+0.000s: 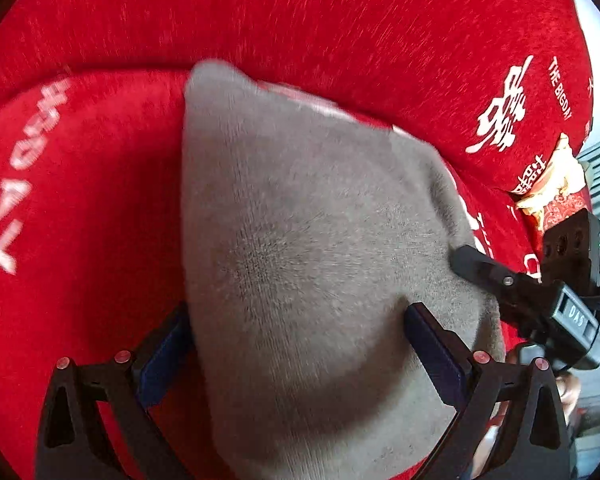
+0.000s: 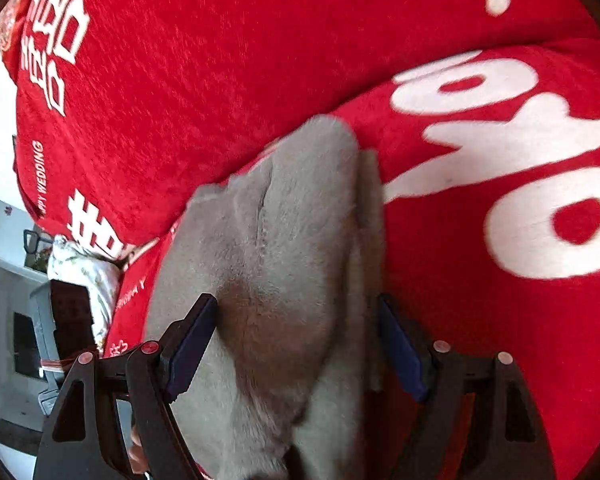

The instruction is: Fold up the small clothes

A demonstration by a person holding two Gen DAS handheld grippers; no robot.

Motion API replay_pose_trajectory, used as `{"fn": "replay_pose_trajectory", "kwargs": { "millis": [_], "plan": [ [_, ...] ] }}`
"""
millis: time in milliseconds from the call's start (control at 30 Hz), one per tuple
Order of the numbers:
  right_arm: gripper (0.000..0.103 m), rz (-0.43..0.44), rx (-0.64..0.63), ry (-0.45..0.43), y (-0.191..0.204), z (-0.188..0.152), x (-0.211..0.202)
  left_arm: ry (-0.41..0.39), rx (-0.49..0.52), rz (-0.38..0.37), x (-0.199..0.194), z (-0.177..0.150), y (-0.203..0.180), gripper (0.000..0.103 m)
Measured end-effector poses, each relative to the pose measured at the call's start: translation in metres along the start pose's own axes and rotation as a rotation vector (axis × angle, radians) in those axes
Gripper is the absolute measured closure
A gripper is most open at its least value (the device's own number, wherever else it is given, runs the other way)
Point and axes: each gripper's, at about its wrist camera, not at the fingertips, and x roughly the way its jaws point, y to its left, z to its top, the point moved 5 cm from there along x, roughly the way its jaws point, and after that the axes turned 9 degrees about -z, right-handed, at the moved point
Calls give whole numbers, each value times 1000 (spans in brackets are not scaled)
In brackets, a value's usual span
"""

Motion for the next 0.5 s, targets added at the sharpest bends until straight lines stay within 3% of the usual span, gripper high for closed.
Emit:
{"fn": "replay_pose_trajectory", "kwargs": {
  "millis": [67, 133, 200, 267, 333, 500],
  "plan": [
    [21, -8, -20, -13, 3, 0, 4, 2, 27, 2, 0, 0, -1, 1],
    [32, -20, -37, -11, 8, 0, 7, 14, 42, 14, -4, -1, 3, 4],
    [47, -35, -75, -12, 15, -1, 7, 10, 67, 31, -6, 0, 3, 19],
    [52, -57, -94, -22, 21, -2, 5, -2, 109, 64, -11, -3, -5, 29],
    [54, -86, -109, -29, 26, -1, 3, -11, 139, 89, -13, -3, -10, 40],
    [57, -132, -117, -49, 35, -2, -2, -26, 173, 130, -10, -2, -30, 49]
  ]
}}
